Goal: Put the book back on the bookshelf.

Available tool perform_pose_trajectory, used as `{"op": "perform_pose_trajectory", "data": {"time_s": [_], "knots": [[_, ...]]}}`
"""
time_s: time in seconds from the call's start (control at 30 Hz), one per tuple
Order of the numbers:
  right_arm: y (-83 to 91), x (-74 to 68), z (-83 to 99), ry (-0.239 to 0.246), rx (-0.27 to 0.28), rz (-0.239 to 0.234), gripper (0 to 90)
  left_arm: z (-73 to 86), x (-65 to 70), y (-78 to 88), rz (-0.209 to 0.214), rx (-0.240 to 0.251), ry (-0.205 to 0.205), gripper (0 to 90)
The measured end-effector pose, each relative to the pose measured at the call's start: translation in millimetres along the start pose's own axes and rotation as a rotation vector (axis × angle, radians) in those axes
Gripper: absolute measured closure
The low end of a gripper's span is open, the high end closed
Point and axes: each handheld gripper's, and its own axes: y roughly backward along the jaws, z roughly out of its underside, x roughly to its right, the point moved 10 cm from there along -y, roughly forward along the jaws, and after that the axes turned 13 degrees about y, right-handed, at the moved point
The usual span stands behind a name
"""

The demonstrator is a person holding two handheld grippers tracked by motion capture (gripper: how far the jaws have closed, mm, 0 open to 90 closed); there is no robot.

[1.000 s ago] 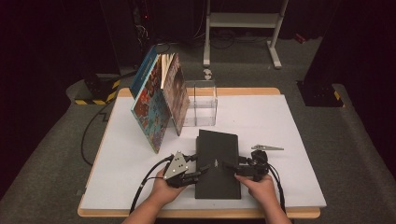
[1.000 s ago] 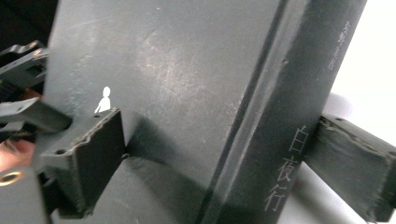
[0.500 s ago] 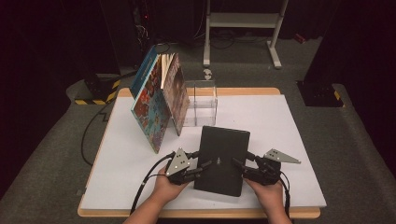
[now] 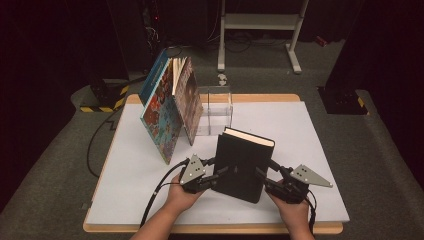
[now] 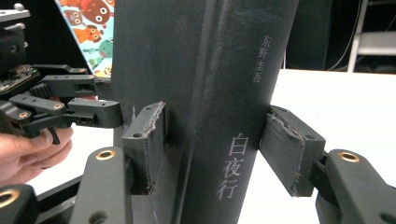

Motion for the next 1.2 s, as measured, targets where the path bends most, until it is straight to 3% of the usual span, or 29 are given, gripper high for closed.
{"op": "perform_pose_trajectory", "data": {"time_s": [0.3, 0.37, 0.5, 0.53, 0.6, 0.67, 0.77, 0.8, 0.83, 0.87, 0.9, 0.97, 1.2], "knots": [[11.5, -8.9, 4.1, 0.037, 0.023, 0.006, 41.5, 9.4, 6.9, 9.7, -0.012, 0.015, -0.038, 56.2], [12.9, -10.8, 4.4, 0.041, 0.021, 0.009, 41.7, 15.3, 4.3, 12.5, -0.039, -0.001, -0.055, 54.7], [15.5, -13.3, 5.1, 0.036, 0.026, -0.002, 41.9, 28.3, -3.8, 19.7, -0.053, -0.032, -0.036, 50.0], [16.0, -14.2, 5.1, 0.035, 0.030, -0.005, 42.3, 32.3, -9.0, 24.0, -0.056, -0.036, -0.006, 49.7], [16.5, -15.2, 5.2, 0.036, 0.033, -0.008, 42.3, 33.1, -11.7, 26.7, -0.054, -0.029, 0.016, 49.7], [18.7, -18.6, 4.9, 0.051, 0.041, -0.021, 43.4, 33.6, -19.2, 33.6, -0.050, 0.005, 0.090, 48.7], [20.3, -20.7, 4.4, 0.060, 0.045, -0.026, 43.4, 34.5, -31.3, 38.9, -0.079, 0.017, 0.125, 48.5], [21.3, -23.0, 4.3, 0.071, 0.049, -0.023, 43.4, 32.9, -45.8, 44.9, -0.107, 0.028, 0.163, 48.1], [21.4, -23.8, 4.1, 0.073, 0.052, -0.025, 43.2, 32.9, -45.8, 44.9, -0.107, 0.028, 0.163, 47.7], [21.5, -24.5, 3.8, 0.071, 0.054, -0.031, 42.5, 33.6, -57.5, 49.7, -0.142, 0.024, 0.167, 47.6], [21.5, -24.5, 3.8, 0.071, 0.054, -0.031, 42.5, 33.6, -57.5, 49.7, -0.142, 0.024, 0.167, 47.6], [22.6, -27.2, 3.6, 0.077, 0.058, -0.048, 42.1, 35.6, -70.7, 54.7, -0.169, 0.028, 0.191, 47.6], [17.9, -34.5, 5.5, 0.079, 0.031, -0.089, 34.0, 37.6, -75.4, 53.2, -0.186, 0.020, 0.196, 47.0]]}}
